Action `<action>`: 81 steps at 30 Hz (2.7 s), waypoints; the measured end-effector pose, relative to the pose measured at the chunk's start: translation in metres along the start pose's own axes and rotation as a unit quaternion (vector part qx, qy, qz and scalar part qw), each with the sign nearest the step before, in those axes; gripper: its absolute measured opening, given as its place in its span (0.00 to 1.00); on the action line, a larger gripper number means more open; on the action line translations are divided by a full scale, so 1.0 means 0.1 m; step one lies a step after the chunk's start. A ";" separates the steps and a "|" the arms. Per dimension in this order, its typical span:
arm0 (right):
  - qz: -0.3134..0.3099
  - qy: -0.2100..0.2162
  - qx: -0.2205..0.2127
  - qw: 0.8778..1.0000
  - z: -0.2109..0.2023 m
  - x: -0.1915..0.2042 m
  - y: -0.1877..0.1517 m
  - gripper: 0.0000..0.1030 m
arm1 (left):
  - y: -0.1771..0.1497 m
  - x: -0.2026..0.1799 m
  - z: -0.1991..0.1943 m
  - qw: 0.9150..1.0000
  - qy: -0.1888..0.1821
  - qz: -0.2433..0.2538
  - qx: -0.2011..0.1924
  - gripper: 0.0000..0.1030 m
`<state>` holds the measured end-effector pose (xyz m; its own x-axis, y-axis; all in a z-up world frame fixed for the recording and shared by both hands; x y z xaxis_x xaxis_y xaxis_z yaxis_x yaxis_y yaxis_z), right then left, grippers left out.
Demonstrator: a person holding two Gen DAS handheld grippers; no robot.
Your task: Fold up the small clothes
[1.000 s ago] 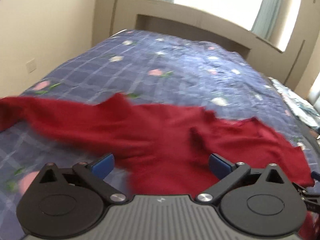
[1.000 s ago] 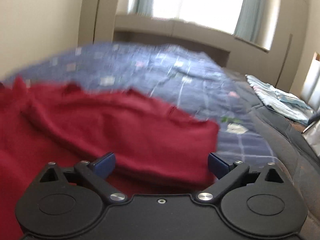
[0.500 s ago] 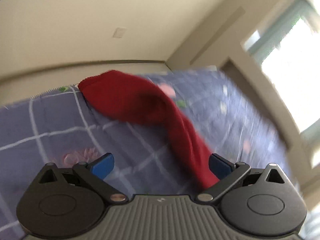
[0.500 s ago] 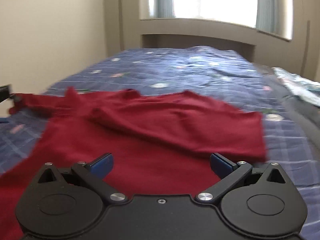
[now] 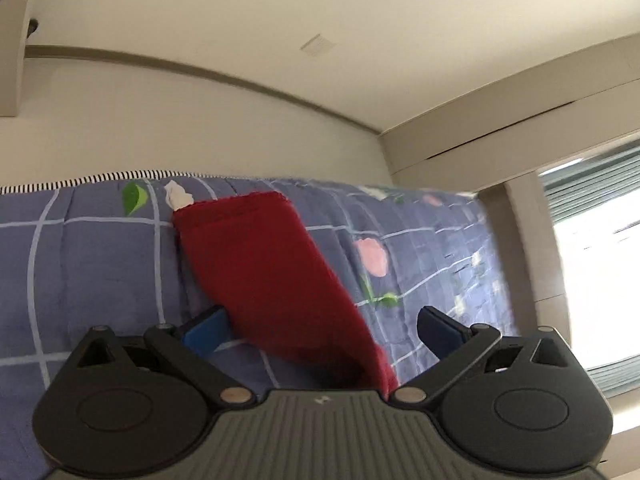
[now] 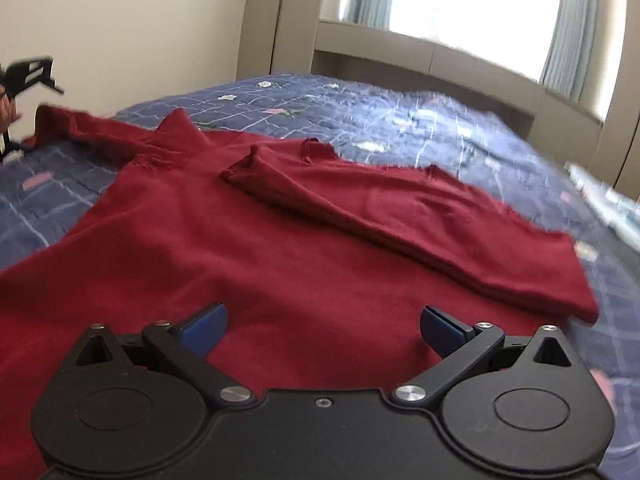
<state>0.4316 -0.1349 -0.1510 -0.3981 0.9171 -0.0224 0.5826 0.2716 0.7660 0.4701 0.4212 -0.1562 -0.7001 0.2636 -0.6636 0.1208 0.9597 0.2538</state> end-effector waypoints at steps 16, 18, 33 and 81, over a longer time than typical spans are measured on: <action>0.040 0.028 -0.004 0.999 -0.01 -0.06 -0.04 1.00 | 0.15 -0.80 -0.35 0.985 -0.044 0.137 -0.096 0.06; 0.044 0.030 -0.009 0.999 -0.03 -0.07 -0.03 1.00 | 0.03 -1.23 -0.54 0.971 -0.103 0.180 -0.116 0.06; 0.180 -0.048 -0.110 0.976 -0.76 -1.67 0.22 1.00 | -3.41 -3.16 -0.70 0.779 -0.285 0.558 -0.011 0.06; 0.170 -0.025 -0.064 0.983 0.21 -1.89 0.89 0.01 | -2.38 -1.38 0.51 0.904 -0.017 0.427 0.026 0.64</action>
<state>0.5736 -0.2781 -0.0921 -0.1591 0.9625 0.2196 0.5802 -0.0888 0.8096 0.5736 0.1611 -0.1615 -0.3138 0.9127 -0.2619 0.6401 0.4070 0.6516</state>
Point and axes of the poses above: each gripper's, at about its wrist camera, not at the fingertips, and z roughly the way its jaws point, x to its left, y to its top, the point moved 10 cm from there along z, roughly the way its jaws point, and after that the axes turned 3 degrees about y, right-handed, at the moved point
